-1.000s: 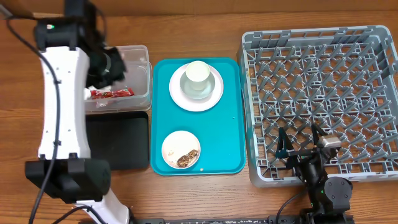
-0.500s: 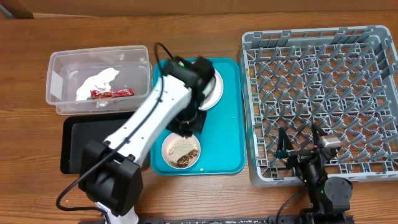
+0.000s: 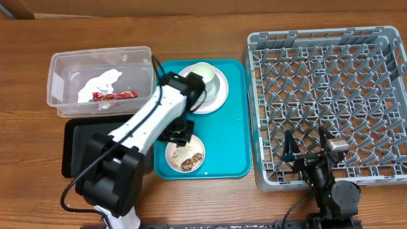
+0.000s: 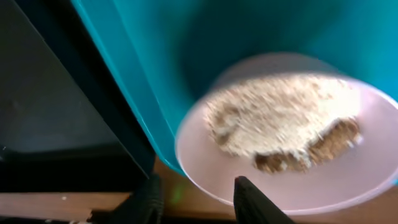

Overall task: Sort waste into correct bins and load items into the dishwasher
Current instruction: 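Grasp the rim of the pink food plate with the left gripper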

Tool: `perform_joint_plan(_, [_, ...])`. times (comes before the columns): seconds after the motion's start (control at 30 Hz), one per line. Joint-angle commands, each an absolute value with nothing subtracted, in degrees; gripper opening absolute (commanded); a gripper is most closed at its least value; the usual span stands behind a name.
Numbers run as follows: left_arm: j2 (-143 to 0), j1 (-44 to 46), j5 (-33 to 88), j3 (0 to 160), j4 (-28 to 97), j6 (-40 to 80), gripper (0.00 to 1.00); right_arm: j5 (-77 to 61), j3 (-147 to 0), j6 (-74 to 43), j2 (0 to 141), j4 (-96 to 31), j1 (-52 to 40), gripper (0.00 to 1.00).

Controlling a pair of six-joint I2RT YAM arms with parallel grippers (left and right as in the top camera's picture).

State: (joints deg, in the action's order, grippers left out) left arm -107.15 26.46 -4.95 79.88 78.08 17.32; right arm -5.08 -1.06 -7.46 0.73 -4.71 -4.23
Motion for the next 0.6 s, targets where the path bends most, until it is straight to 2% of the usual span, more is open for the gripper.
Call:
perform_joint_plan(0.0, [-107.5, 23.18, -2.39, 77.56, 76.34, 14.81, 0.41, -4.54, -0.45, -7.53, 0.16, -4.43, -4.43, 1.0])
perform_joint_plan(0.2, [-107.5, 20.53, 2.5, 74.19, 72.49, 13.56, 0.36, -4.54, -0.45, -7.53, 0.16, -4.43, -4.43, 1.0])
perform_joint_plan(0.33, [-107.5, 20.62, 7.53, 72.25, 71.09, 10.83, 0.37, -4.54, -0.45, -7.53, 0.16, -4.4, -4.43, 1.0])
perform_joint_plan(0.57, [-107.5, 20.58, 6.92, 70.11, 69.32, 10.85, 0.36, -4.54, -0.45, -7.53, 0.16, -4.4, -4.43, 1.0])
